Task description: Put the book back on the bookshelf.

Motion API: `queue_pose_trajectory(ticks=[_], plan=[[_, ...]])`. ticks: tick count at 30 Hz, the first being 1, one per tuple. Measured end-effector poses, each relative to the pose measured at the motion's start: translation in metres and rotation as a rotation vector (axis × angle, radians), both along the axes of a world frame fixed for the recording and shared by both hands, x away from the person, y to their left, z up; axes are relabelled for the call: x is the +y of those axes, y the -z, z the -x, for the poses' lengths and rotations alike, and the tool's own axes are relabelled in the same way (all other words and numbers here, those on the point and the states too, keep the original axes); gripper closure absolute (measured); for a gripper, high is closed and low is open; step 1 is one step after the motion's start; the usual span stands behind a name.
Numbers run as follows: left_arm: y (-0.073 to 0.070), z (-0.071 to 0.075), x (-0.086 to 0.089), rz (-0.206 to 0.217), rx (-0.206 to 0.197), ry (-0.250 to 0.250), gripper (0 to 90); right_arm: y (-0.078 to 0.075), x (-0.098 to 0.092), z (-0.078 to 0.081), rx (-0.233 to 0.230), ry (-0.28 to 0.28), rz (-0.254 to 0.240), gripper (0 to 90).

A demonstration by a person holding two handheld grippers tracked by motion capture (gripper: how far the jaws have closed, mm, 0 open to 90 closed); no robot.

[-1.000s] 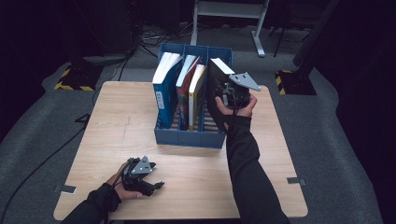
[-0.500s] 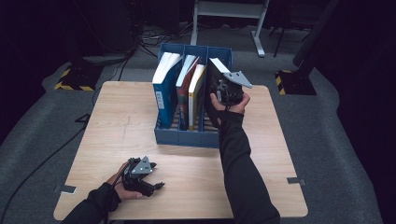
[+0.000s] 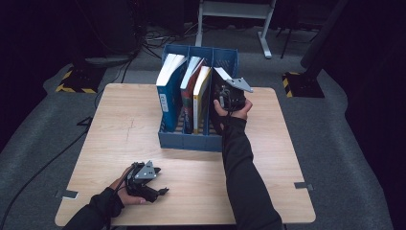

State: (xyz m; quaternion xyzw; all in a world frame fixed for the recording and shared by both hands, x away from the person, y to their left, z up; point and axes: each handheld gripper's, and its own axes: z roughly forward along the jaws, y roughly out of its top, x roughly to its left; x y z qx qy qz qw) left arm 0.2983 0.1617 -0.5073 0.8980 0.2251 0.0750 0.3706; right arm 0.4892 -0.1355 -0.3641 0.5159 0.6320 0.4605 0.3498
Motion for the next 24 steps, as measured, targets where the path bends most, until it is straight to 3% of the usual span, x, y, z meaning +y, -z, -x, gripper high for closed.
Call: queue_pose_trajectory(ticks=[15, 24], plan=[[0.0, 0.0, 0.0, 0.001, 0.001, -0.001, 18.8, 0.008, -0.005, 0.008, 0.015, -0.022, -0.003, 52.8], [0.0, 0.001, 0.0, 0.002, -0.001, -0.004, 19.0, 0.009, -0.014, 0.021, 0.059, -0.089, 0.033, 51.6]])
